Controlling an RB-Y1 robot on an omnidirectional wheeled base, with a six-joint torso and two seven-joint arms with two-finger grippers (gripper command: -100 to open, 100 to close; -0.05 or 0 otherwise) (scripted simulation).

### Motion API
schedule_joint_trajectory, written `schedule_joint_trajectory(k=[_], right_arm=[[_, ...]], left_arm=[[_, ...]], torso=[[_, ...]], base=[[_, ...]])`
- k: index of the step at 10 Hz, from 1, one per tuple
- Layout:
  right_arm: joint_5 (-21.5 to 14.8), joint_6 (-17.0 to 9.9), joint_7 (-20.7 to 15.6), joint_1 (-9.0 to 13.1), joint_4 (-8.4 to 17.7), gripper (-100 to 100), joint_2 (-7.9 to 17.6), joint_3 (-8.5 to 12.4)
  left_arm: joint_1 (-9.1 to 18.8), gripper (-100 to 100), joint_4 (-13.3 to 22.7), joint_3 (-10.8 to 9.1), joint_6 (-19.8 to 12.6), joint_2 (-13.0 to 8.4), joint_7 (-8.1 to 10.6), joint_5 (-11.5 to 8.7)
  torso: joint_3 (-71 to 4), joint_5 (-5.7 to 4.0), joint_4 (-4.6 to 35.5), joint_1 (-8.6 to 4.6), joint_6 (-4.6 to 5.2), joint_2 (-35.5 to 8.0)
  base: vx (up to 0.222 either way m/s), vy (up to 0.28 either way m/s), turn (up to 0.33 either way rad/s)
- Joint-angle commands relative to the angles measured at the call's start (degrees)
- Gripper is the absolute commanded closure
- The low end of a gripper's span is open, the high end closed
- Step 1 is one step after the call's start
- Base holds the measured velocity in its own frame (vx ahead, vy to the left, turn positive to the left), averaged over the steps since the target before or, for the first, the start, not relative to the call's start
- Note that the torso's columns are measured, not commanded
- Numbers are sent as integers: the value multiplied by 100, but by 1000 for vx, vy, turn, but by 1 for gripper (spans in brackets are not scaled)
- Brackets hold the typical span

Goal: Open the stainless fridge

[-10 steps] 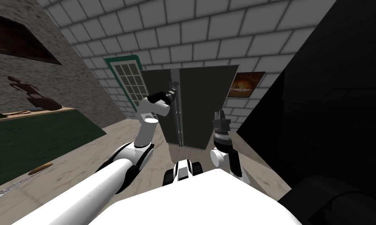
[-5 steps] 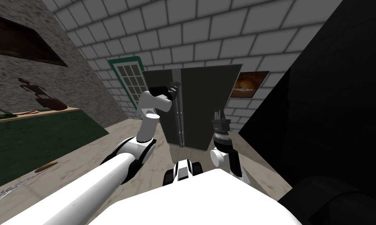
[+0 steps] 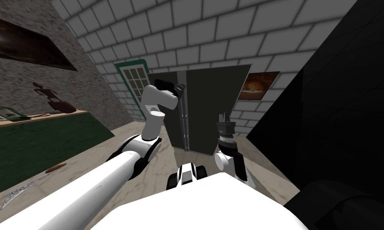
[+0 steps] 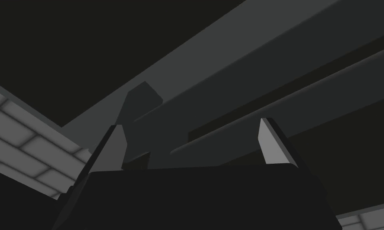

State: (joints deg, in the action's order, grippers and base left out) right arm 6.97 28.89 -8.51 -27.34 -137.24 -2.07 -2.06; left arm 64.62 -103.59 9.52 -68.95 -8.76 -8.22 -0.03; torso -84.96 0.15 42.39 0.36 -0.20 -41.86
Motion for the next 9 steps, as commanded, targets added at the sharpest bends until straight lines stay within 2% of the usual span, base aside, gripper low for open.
schedule_joint_trajectory(k=[1,2,3,6,9], right_arm=[[0,0,0,0,0,0,0,0],[0,0,0,0,0,0,0,0],[0,0,0,0,0,0,0,0],[0,0,0,0,0,0,0,0],[0,0,0,1,0,0,0,0]], left_arm=[[361,-100,73,-65,-426,13,-72,70],[542,-100,129,-81,-596,48,-109,97],[548,-100,129,-81,-684,48,-109,97],[1011,-100,260,-132,-1249,158,-206,172],[1317,-100,342,-178,-1722,279,-279,233]], torso=[[4,-3,-9,-8,7,-2],[2,-7,-13,-17,8,2],[1,-9,-16,-21,11,3],[-10,-7,-22,-23,10,14],[-20,-8,-27,-26,11,23]], base=[[52,6,58],[64,14,96],[37,15,26],[39,11,72],[39,10,52]])
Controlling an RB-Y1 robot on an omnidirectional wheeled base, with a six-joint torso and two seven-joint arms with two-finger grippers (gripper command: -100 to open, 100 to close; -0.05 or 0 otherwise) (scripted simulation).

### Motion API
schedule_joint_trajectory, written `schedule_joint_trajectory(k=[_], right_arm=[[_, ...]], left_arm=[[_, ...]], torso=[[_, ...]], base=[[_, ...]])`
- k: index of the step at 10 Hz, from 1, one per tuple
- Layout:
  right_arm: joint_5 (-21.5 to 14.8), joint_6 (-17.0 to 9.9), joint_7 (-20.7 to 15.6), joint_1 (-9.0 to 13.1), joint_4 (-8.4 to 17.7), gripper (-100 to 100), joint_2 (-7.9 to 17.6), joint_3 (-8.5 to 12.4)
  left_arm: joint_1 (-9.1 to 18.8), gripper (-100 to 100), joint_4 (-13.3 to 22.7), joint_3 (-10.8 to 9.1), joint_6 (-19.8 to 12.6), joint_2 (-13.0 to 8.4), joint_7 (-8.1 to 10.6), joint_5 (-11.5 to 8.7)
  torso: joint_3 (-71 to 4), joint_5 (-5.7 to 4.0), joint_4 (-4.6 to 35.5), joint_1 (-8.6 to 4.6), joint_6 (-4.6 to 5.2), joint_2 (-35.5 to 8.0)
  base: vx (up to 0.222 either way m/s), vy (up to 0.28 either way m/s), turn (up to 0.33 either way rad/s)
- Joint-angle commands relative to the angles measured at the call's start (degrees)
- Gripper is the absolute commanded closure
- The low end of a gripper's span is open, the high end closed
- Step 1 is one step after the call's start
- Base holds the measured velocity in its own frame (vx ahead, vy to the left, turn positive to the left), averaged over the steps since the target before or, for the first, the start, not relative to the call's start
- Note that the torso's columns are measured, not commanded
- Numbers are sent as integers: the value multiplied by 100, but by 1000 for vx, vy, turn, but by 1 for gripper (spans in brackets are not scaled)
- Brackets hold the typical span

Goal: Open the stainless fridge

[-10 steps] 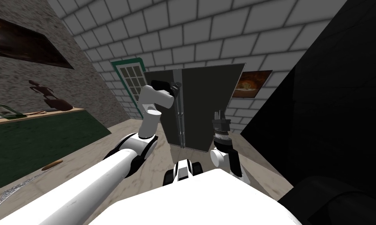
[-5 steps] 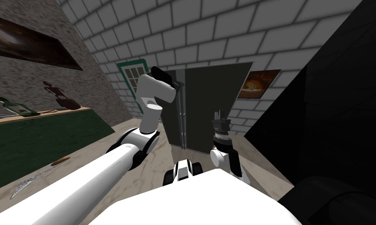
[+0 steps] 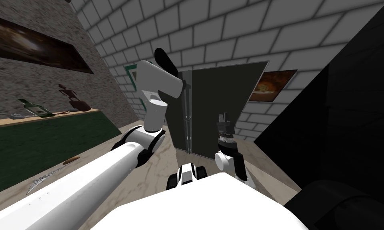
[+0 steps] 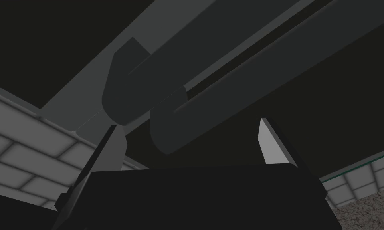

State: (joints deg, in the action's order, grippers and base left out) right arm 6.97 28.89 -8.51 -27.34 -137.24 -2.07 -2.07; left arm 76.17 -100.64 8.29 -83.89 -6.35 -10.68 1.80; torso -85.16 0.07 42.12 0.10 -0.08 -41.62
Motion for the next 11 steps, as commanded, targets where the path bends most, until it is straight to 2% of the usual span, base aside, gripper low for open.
schedule_joint_trajectory(k=[1,2,3,4,5,8,9,11], right_arm=[[0,0,0,0,0,0,0,0],[0,0,0,0,0,0,0,0],[0,0,0,0,0,0,0,0],[0,0,0,1,0,0,0,0],[0,-1,0,3,1,0,0,-1],[0,-1,0,2,1,0,0,-1],[0,0,0,1,0,0,0,-1],[0,0,0,1,0,0,0,0]], left_arm=[[229,-100,63,-68,-325,83,-52,67],[310,-100,82,-86,-446,170,-77,89],[252,-100,56,-44,-389,155,-65,60],[252,-100,336,-187,-145,-25,-175,12],[252,-100,358,-187,-145,-25,-175,12],[230,-100,821,-407,260,-317,-330,-57],[230,-100,821,-407,260,-317,-330,-57],[215,-100,1129,-554,530,-511,-434,-102]], torso=[[0,1,-2,2,-1,0],[-1,1,-2,1,-2,0],[-1,-1,-1,-3,0,1],[5,-4,-8,-6,4,-4],[-3,-16,-11,-31,19,-3],[-5,-18,-6,-32,18,8],[-6,-15,-8,-28,13,10],[-3,-18,-21,-30,21,13]], base=[[24,4,57],[25,-2,65],[0,0,0],[-71,-18,-239],[-92,-8,-112],[-66,-26,-144],[-42,-22,-35],[-37,-20,-129]])
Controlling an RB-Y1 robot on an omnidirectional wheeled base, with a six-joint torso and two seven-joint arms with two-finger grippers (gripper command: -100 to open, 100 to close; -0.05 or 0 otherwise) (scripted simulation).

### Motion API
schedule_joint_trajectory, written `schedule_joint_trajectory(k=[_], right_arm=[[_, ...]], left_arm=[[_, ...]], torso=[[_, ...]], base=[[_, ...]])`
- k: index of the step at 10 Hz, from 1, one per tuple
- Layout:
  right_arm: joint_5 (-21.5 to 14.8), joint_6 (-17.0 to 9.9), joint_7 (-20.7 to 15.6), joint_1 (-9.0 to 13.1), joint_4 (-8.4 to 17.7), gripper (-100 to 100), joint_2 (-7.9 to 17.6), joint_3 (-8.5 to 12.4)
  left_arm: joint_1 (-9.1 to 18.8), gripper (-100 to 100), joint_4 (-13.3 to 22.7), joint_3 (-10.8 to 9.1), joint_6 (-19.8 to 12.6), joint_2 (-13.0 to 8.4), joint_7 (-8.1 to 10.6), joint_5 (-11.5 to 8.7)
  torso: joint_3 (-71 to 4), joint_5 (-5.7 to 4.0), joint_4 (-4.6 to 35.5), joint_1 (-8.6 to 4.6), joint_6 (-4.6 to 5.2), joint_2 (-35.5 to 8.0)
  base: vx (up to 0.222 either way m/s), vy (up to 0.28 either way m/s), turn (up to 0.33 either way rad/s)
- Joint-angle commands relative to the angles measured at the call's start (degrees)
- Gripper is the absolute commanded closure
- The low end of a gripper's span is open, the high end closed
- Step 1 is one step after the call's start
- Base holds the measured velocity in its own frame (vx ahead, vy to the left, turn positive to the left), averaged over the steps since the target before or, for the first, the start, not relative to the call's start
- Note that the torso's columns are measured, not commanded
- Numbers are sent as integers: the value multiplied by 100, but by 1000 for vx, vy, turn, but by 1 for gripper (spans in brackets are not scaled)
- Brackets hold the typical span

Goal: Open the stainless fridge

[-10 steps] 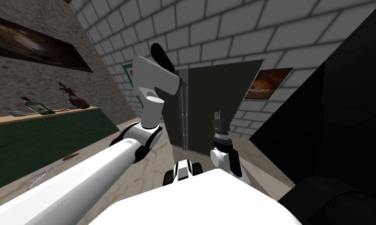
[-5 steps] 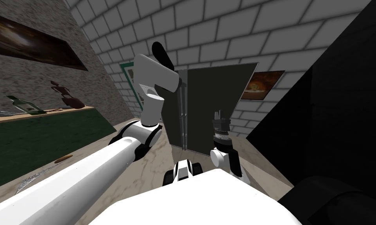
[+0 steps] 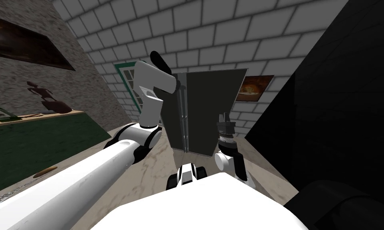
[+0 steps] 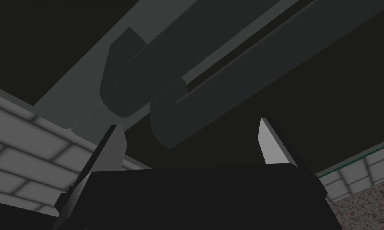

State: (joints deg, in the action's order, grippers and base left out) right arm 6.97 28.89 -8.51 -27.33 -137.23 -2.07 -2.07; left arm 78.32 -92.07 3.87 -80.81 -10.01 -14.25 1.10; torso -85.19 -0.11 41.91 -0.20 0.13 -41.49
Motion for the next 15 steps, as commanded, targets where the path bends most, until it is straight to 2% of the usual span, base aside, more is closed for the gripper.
schedule_joint_trajectory(k=[1,3,4,5,6,9,10,15], right_arm=[[0,0,0,0,0,0,0,0],[0,0,0,0,0,0,0,0],[0,0,0,0,0,0,0,0],[0,0,0,-1,0,0,0,0],[0,1,0,-2,-1,0,0,1],[0,0,0,-2,-1,0,1,1],[0,0,0,-2,0,0,1,1],[0,0,0,-1,0,0,0,1]], left_arm=[[-7,-100,427,-186,357,-243,-128,-55],[-22,-100,736,-332,627,-437,-232,-101],[54,-100,631,-311,515,-400,-196,-96],[-7,100,427,-186,357,-243,-128,-55],[-7,100,427,-186,357,-243,-128,-55],[15,100,-36,35,-47,49,27,13],[15,100,-36,35,-47,49,27,13],[52,100,-808,401,-721,535,286,128]], torso=[[5,-3,-2,-6,3,-6],[22,0,-2,-4,-1,-26],[24,-1,0,-6,1,-27],[29,-2,8,0,2,-30],[31,7,1,16,-7,-27],[40,16,-17,24,-14,-36],[34,13,-18,20,-10,-31],[11,19,-53,40,-23,10]], base=[[-53,-19,-159],[-67,-43,-165],[-33,-20,-11],[48,24,229],[67,27,96],[65,29,143],[42,14,33],[57,26,150]])
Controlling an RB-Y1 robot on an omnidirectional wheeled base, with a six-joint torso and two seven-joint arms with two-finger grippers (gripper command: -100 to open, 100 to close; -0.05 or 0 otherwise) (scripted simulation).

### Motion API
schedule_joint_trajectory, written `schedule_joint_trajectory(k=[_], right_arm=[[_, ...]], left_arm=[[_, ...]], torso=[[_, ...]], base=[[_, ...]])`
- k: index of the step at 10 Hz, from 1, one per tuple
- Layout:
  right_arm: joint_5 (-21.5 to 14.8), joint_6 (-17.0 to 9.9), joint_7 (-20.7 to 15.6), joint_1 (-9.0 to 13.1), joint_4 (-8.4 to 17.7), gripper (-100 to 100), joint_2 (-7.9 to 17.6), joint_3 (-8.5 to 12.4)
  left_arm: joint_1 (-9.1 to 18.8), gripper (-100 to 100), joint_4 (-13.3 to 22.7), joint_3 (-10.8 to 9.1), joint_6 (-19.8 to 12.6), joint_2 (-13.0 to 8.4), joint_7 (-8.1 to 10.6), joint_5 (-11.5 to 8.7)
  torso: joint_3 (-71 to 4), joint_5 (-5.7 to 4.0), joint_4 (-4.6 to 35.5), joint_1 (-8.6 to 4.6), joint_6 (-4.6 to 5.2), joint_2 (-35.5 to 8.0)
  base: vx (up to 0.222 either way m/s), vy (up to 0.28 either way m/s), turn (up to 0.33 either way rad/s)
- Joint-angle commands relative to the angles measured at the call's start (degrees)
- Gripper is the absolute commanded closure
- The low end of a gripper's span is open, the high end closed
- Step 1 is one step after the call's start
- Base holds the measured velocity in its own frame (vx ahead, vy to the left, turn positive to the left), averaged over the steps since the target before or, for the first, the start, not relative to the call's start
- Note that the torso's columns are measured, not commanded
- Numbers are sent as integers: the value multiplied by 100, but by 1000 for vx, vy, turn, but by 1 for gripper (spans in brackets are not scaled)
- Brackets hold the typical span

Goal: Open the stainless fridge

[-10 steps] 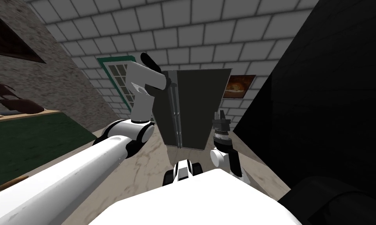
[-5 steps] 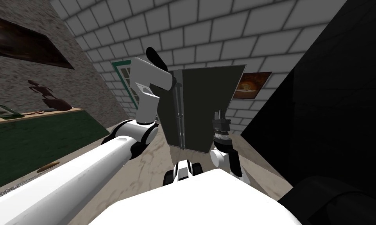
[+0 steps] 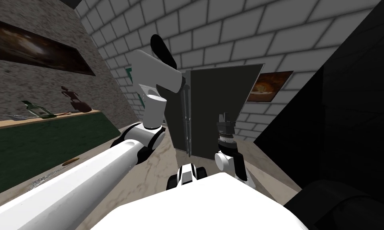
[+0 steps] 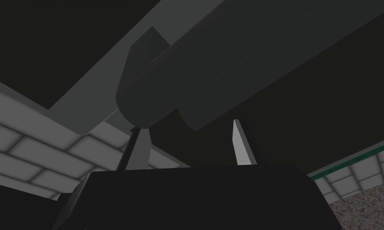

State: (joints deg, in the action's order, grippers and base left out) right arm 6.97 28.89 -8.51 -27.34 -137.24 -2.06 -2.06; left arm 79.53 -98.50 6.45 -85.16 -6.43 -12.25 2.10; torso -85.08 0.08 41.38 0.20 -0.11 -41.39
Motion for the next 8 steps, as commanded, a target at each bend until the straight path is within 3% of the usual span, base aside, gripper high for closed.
schedule_joint_trajectory(k=[1,2,3,4,6,8], right_arm=[[0,0,0,0,0,0,0,0],[0,0,0,0,0,0,0,0],[0,0,0,1,0,0,0,-1],[0,0,0,1,0,0,2,1],[0,0,0,1,0,0,2,1],[0,0,0,0,0,0,3,3]], left_arm=[[-69,100,-165,144,-287,177,86,27],[46,100,-161,100,-160,145,83,28],[106,100,-231,81,-152,256,55,-192],[106,100,-231,81,-152,256,55,-192],[126,100,-262,66,-151,366,24,-415],[146,100,-294,51,-151,476,-8,-637]], torso=[[-12,-2,-5,-3,1,15],[-13,-4,-6,-7,0,15],[-5,-3,5,-7,-2,3],[8,-3,9,27,14,-7],[19,27,21,56,-26,-27],[44,7,81,22,4,-76]], base=[[42,12,39],[8,0,-15],[38,179,-134],[25,238,-122],[-15,232,-58],[17,295,-86]])
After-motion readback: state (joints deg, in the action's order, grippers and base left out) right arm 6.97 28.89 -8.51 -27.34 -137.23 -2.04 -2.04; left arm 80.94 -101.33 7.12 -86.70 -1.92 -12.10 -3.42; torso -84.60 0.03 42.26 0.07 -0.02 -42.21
